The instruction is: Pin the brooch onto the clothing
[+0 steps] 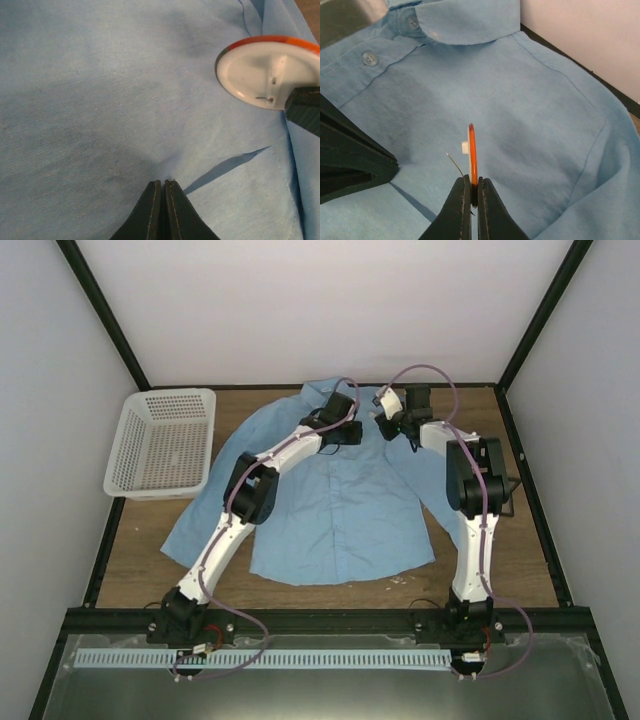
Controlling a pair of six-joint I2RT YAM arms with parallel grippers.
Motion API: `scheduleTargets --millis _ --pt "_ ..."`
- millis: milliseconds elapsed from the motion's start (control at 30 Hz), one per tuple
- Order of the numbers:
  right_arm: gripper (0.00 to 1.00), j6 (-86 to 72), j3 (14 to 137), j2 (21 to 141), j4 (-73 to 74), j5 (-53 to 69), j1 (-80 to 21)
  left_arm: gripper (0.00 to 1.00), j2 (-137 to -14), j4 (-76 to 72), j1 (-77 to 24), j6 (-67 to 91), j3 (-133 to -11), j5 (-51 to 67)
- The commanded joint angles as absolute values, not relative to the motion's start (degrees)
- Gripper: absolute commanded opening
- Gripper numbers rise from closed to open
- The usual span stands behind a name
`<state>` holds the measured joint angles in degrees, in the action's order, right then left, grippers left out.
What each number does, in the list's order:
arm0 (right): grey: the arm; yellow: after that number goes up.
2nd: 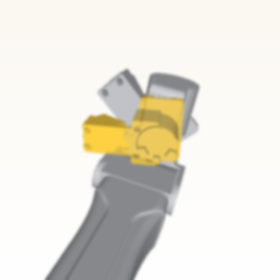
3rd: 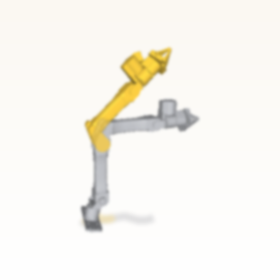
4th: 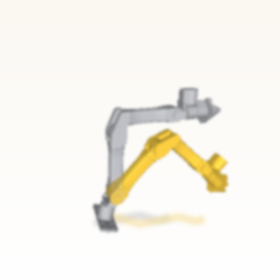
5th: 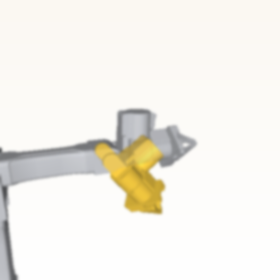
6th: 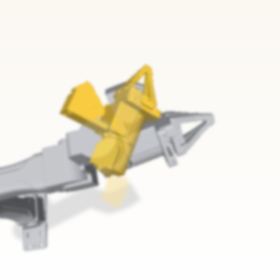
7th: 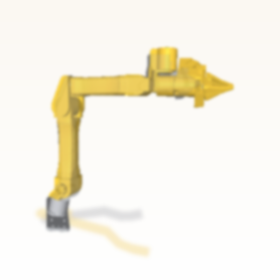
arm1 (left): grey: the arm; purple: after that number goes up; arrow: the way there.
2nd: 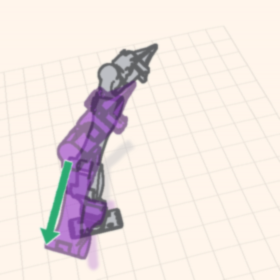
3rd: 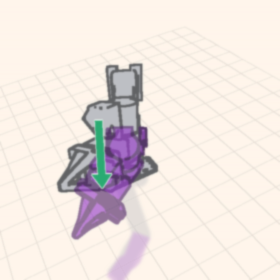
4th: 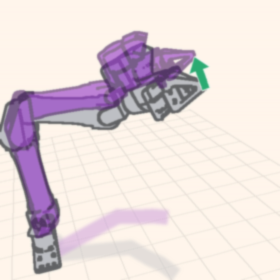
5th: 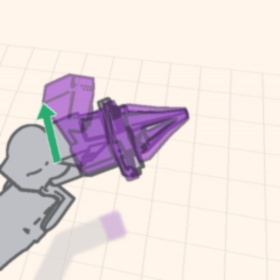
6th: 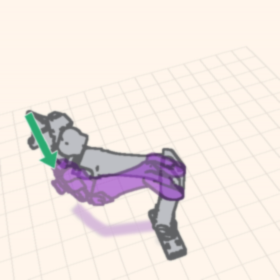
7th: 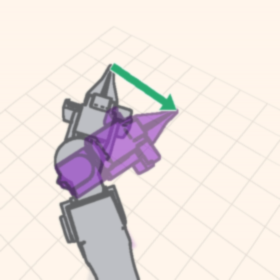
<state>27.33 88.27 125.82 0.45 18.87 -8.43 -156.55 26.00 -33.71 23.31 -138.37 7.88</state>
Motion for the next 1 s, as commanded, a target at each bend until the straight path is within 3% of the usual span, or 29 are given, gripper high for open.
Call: scheduleTargets --millis 0,200,967 --pt "0.01 29.6 87.2 124.7 0.5 19.9 -8.2 0.04 -153.1 22.8 -33.9 21.3 -135.7 10.7" --pt "0.01 31.3 85.3 124.5 -0.4 18.5 -8.9 0.00 -148.8 17.5 -33.4 21.6 -130.3 13.9" --pt "0.01 33.9 76.8 120.2 -7.9 16.3 -10.7 0.00 -149.7 16.3 -32.0 24.3 -129.3 19.3"
